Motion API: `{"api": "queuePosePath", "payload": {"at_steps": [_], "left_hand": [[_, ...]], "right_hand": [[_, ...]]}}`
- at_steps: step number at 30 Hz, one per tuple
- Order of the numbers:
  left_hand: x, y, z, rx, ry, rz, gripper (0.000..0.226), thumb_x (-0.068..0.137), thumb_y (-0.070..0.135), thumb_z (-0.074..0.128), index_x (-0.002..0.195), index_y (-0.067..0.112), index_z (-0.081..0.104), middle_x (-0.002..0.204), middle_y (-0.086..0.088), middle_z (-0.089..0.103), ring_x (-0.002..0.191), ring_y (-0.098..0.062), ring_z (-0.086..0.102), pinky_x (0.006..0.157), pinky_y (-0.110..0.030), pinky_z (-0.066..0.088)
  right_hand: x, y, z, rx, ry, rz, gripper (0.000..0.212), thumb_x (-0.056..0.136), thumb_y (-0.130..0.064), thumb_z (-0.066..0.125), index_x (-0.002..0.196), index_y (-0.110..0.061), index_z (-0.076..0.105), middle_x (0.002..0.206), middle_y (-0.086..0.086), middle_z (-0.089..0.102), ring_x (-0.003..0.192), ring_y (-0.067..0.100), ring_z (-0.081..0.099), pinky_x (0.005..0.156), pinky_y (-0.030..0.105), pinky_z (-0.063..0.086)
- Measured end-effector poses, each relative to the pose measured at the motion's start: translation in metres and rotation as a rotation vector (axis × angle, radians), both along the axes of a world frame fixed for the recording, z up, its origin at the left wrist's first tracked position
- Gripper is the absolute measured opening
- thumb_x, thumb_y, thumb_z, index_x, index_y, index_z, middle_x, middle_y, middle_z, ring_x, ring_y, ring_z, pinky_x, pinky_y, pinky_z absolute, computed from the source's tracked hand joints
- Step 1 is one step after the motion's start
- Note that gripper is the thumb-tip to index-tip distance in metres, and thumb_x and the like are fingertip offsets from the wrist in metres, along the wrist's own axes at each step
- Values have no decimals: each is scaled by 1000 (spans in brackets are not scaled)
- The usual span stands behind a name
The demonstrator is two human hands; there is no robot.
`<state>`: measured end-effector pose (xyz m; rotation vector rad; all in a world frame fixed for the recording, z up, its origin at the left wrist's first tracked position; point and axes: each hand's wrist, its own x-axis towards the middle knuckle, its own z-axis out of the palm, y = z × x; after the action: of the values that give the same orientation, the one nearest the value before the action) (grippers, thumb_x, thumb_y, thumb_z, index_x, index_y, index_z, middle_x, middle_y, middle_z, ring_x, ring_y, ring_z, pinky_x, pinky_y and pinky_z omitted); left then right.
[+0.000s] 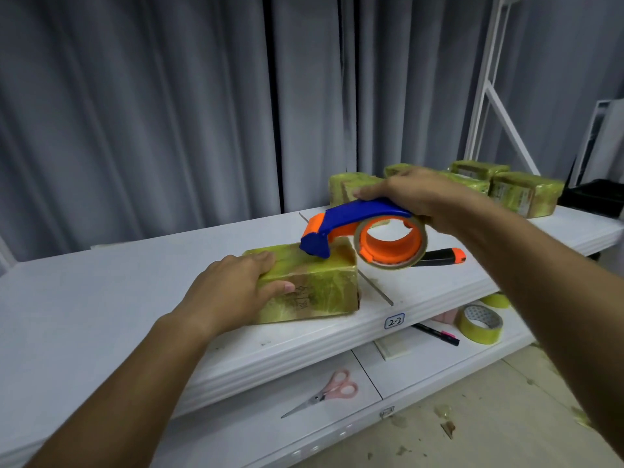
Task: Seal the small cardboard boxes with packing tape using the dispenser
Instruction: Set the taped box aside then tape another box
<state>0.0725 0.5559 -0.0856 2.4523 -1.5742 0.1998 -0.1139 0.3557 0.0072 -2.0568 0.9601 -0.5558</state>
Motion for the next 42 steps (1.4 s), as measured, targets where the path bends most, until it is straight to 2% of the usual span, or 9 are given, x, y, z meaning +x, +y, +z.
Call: {"api": "queuePosePath", "payload": {"at_steps": [7, 11, 18, 25, 29, 32, 36, 39, 42], "left_hand": [[-6, -6, 1, 79, -86, -34, 51, 96, 64, 40, 137, 35, 47, 147, 11, 51, 129, -18, 50, 96, -33, 43], [-6, -6, 0, 93, -70, -54, 64, 98, 63, 38, 155, 51, 11, 161, 13, 32, 143, -19, 38, 109, -36, 39], [-6, -15, -3, 128, -136, -105, 60, 104, 53, 34, 159, 33, 22, 167, 4, 19, 153, -16, 17, 124, -34, 10], [-7, -16, -5, 82, -35, -156, 56, 104, 46, 39, 156, 34, 23, 164, 15, 23, 148, -13, 28, 114, -37, 35], [-13, -14, -4, 52, -31, -162, 67, 100, 50, 43, 157, 45, 7, 163, 21, 23, 148, -12, 27, 114, -36, 35], [-19, -15, -4, 39, -53, -153, 74, 93, 67, 44, 157, 46, 13, 162, 22, 25, 148, -12, 28, 114, -35, 36], [-27, -20, -5, -14, -61, -154, 67, 94, 66, 45, 153, 50, 18, 153, 20, 41, 139, -16, 40, 105, -36, 42], [-28, -25, -6, -11, -97, -125, 59, 97, 58, 46, 152, 45, 28, 148, 13, 47, 138, -19, 40, 107, -36, 39], [-28, -31, -8, 19, -76, -158, 62, 101, 50, 47, 157, 34, 25, 162, 7, 29, 152, -19, 19, 121, -35, 22]], "right_hand": [[-14, -8, -10, -29, 27, -71, 47, 79, -58, 75, 90, -14, 64, 47, -10, 63, 36, 4, 58, 39, 16, 40], [-14, -11, -13, -30, 10, -56, 47, 80, -58, 75, 91, -13, 64, 51, -8, 65, 39, 5, 59, 48, 20, 43], [-13, -16, -20, -50, 7, -60, 49, 77, -61, 75, 86, -13, 67, 58, -5, 67, 50, 10, 61, 56, 25, 45], [-14, -18, -24, -32, 6, -69, 52, 77, -60, 76, 92, -10, 70, 63, -2, 70, 52, 12, 64, 60, 26, 49], [-14, -18, -25, -18, 16, -67, 52, 79, -58, 75, 96, -10, 69, 70, 1, 72, 57, 15, 65, 61, 26, 50], [-14, -18, -25, -24, 18, -62, 52, 79, -59, 75, 96, -10, 69, 71, 1, 72, 58, 15, 65, 62, 26, 51], [-14, -16, -23, -35, 22, -70, 52, 79, -60, 74, 94, -11, 68, 65, -2, 70, 54, 13, 64, 58, 24, 48], [-15, -17, -24, -50, 27, -51, 53, 80, -60, 73, 95, -10, 68, 69, 0, 69, 56, 13, 62, 59, 25, 47], [-16, -15, -24, -45, 25, -33, 53, 81, -60, 72, 96, -9, 68, 72, 1, 69, 59, 14, 62, 62, 25, 47]]}}
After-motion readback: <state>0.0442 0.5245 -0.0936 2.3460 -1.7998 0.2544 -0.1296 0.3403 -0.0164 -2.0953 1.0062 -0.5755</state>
